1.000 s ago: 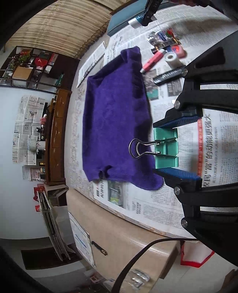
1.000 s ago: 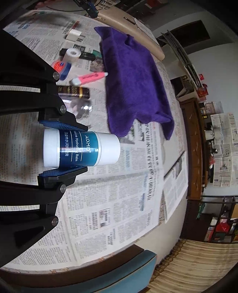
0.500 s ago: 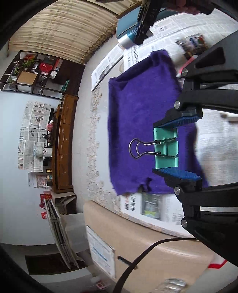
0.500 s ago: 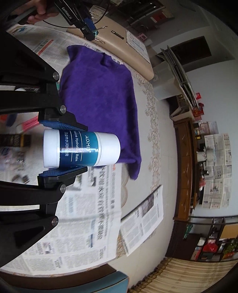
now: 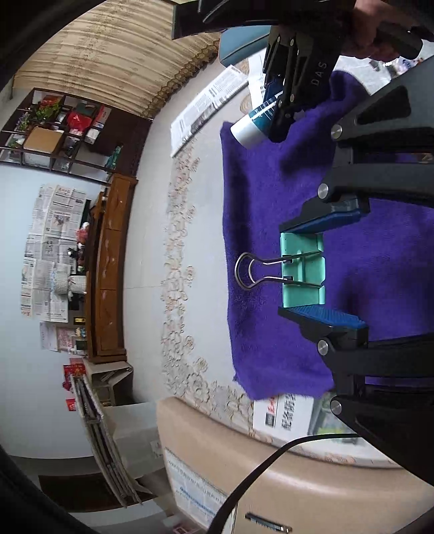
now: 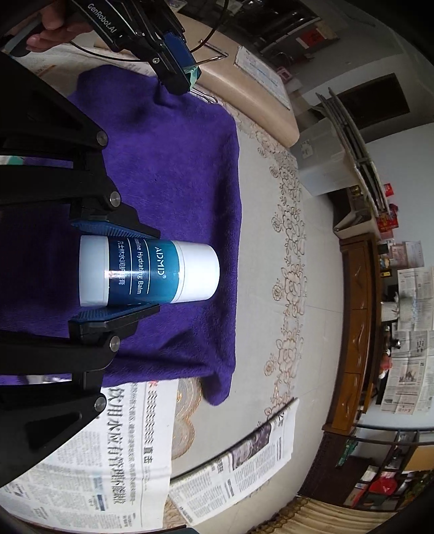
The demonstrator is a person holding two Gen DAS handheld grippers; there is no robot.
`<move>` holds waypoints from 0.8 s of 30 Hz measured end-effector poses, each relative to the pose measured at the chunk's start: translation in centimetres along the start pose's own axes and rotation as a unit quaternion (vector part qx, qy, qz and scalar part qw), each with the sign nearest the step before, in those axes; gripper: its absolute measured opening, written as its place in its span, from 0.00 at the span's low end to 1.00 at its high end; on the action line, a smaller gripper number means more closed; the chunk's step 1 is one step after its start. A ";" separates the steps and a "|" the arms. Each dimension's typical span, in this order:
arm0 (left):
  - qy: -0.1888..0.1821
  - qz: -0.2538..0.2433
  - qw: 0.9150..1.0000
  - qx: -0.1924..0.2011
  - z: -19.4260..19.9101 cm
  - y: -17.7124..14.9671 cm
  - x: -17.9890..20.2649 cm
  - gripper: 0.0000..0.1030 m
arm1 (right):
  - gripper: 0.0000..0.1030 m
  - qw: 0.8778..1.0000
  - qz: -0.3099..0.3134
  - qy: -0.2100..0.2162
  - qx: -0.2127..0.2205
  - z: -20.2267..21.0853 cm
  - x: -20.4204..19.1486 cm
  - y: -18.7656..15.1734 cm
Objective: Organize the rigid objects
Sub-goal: 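Carry the clip and balm stick onto the purple towel and release both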
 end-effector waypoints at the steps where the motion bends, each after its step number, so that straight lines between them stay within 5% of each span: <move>1: 0.001 -0.001 1.000 -0.004 -0.5 -0.1 0.0 0.38 | 0.35 1.000 0.002 -0.002 -0.003 -0.6 -0.1 0.0; 13: 0.020 -0.024 0.995 -0.091 -6.3 -2.9 -0.1 0.38 | 0.35 0.998 0.032 -0.019 -0.051 -4.7 0.5 -1.6; 20: 0.028 -0.042 0.993 -0.106 -6.6 -3.3 0.2 0.40 | 0.35 0.996 0.066 -0.016 -0.058 -4.9 0.3 -1.8; 24: 0.049 -0.039 0.992 -0.112 -6.8 -3.6 -0.6 0.78 | 0.39 0.994 0.093 -0.002 -0.059 -4.8 0.1 -1.9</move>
Point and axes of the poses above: each gripper's, at about its wrist camera, not at the fingertips, and z roughly against the way its jaws point, x to its right, y to its top, the point moved 6 cm from there along -z, roughly the way its jaws point, and after that the axes turned 10 degrees about x, right-handed, at the moved point
